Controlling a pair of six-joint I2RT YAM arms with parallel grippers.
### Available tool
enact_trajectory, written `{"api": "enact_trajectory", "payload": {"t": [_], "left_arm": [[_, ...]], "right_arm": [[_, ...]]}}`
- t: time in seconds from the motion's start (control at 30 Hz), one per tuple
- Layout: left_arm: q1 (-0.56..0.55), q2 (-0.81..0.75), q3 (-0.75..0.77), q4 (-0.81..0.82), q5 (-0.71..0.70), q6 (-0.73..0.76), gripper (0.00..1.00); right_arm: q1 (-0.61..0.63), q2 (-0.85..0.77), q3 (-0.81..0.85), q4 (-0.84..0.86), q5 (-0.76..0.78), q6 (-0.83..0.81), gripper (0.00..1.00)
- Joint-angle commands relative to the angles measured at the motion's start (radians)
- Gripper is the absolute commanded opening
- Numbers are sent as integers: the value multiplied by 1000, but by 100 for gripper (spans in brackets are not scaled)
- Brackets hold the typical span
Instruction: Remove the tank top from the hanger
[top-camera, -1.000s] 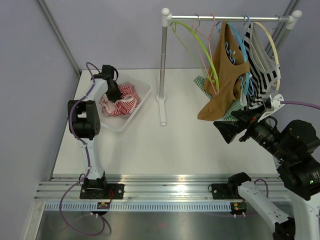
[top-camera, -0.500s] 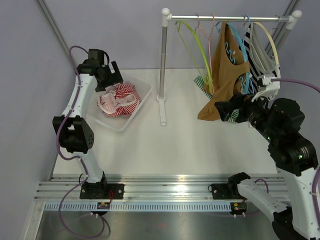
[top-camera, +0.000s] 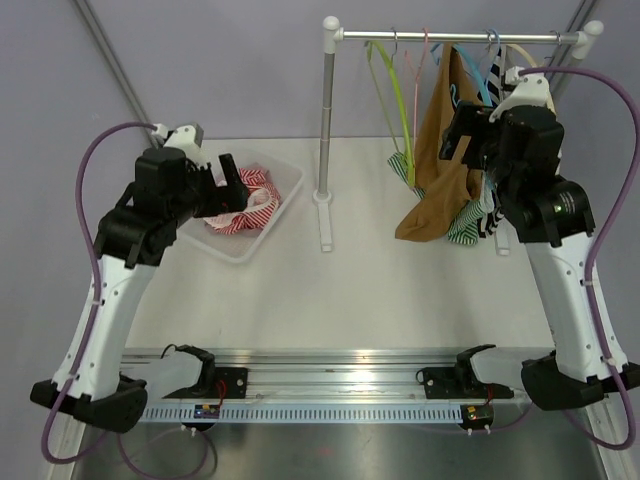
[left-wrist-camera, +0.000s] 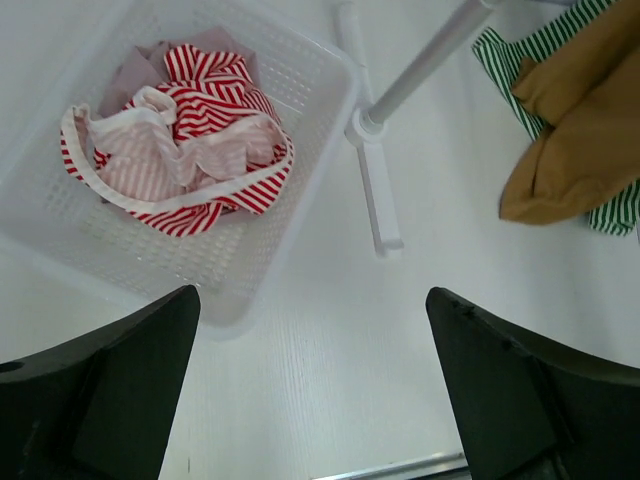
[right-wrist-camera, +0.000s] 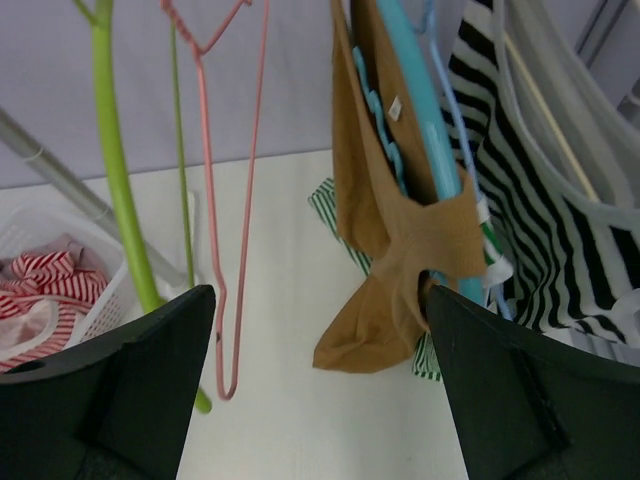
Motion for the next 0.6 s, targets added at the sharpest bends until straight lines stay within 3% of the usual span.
{"api": "enact_trajectory", "payload": {"t": [0.0, 0.13, 0.3, 0.47, 0.57], "left_arm": [[-99, -106, -139, 72, -42, 19, 99], [-157, -258, -312, 168, -14, 29, 99], [-157, -396, -550, 262, 30, 80, 99], [-157, -391, -593, 279, 69, 85, 99], [-157, -393, -608, 287, 70, 88, 99]], "right_arm": [[-59, 76, 126, 39, 46, -50, 93], [-119, 163, 226, 11, 13, -87, 84], [-209, 269, 341, -18, -146, -111, 79], [-272, 435, 514, -119, -247, -142, 71], [-286, 511, 618, -213, -338, -169, 58]]}}
